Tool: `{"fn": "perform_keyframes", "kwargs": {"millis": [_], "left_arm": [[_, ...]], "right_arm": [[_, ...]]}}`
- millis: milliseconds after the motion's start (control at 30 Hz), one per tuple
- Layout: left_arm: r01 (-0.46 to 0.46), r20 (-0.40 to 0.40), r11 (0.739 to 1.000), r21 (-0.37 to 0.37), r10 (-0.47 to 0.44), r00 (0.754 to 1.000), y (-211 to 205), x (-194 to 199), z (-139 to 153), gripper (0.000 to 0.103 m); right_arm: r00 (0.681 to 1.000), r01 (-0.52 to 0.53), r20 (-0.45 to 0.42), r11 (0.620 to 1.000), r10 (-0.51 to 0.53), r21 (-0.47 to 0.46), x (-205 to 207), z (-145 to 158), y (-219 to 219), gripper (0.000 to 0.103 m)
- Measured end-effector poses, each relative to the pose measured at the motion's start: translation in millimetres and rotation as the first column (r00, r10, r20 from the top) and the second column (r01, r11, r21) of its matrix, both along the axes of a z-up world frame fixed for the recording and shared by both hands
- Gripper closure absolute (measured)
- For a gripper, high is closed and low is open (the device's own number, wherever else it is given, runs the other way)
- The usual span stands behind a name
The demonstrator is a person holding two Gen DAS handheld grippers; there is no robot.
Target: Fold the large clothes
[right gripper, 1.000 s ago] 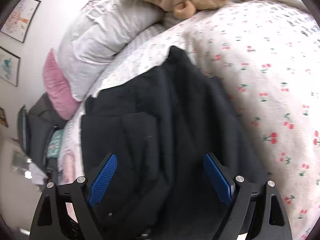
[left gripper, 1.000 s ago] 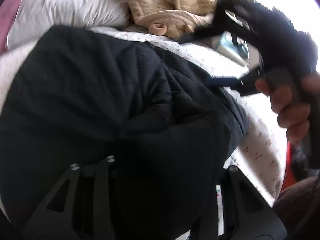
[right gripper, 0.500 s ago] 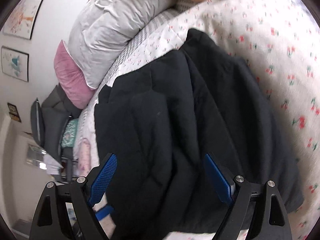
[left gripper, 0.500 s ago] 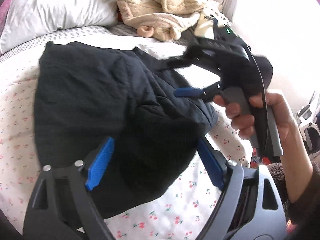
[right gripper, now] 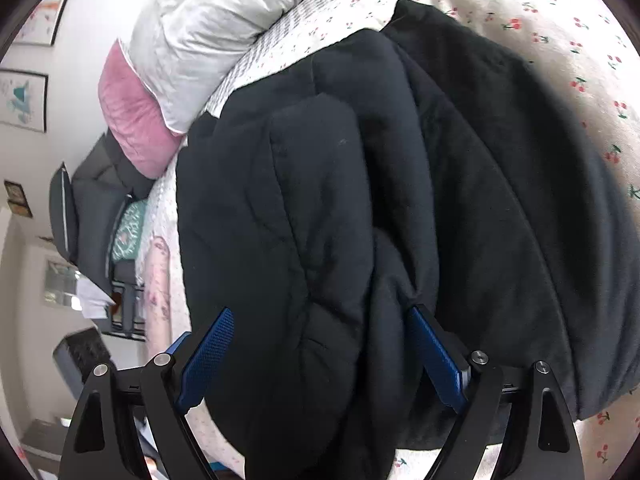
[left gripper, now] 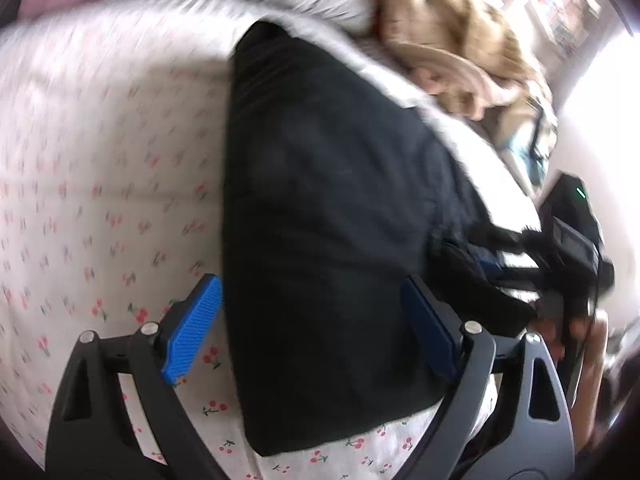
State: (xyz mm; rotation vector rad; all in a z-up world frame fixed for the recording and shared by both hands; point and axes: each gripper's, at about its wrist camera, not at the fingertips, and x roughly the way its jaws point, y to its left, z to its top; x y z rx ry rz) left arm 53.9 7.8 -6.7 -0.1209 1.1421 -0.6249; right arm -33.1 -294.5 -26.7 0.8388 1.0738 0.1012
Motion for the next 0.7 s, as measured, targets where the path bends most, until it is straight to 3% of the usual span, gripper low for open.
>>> {"fn": "perform_keyframes", "kwargs": {"millis": [133, 200, 267, 400, 533, 600, 700], "left_arm": [[-0.068, -0.137, 0.997, -0.028, 0.063, 0.989, 10.2, 14.3, -27.6, 0.012], [-0.087, -0.183, 0.994, -0.063, 0.074, 0.98, 11.2, 17.6, -36.8, 0.009], [-0.101, -0.205, 0.991, -0.091, 0.081, 0.975, 10.4, 19.1, -41.2, 0.009], [-0.12, -0.178, 0.987, -0.111, 0.099, 0.979, 10.0, 20.3, -36.2, 0.009], [-0.152, -0.09, 0.972, -0.176, 0.138, 0.986, 13.9, 19.4, -17.7, 0.009], [-0.151, -0.077, 0.968, -0.201, 0.138, 0.987, 13.1, 19.8, -14.2, 0.009], [-0.134, -0.081, 0.965, -0.223, 0.119, 0.99, 7.3, 20.7, -17.1, 0.009]], "right_arm": [[1.0, -0.011, 0.01, 0.999, 0.011, -0.048, 5.5, 0.6, 12.0, 0.013], [1.0, -0.015, 0.027, 0.998, 0.017, -0.069, 7.3, 2.0, 15.5, 0.023], [0.998, -0.026, 0.046, 0.992, 0.032, -0.124, 8.8, 6.6, 19.0, 0.072], [0.99, -0.043, 0.128, 0.983, 0.066, -0.18, 8.4, 28.6, 21.2, 0.079], [0.947, -0.032, 0.299, 0.962, 0.115, -0.27, -1.3, 78.7, 12.7, 0.081], [0.936, 0.004, 0.337, 0.95, 0.106, -0.311, -6.9, 92.5, -0.7, 0.081], [0.942, 0.056, 0.333, 0.952, 0.05, -0.301, -9.5, 90.1, -28.3, 0.081]]}}
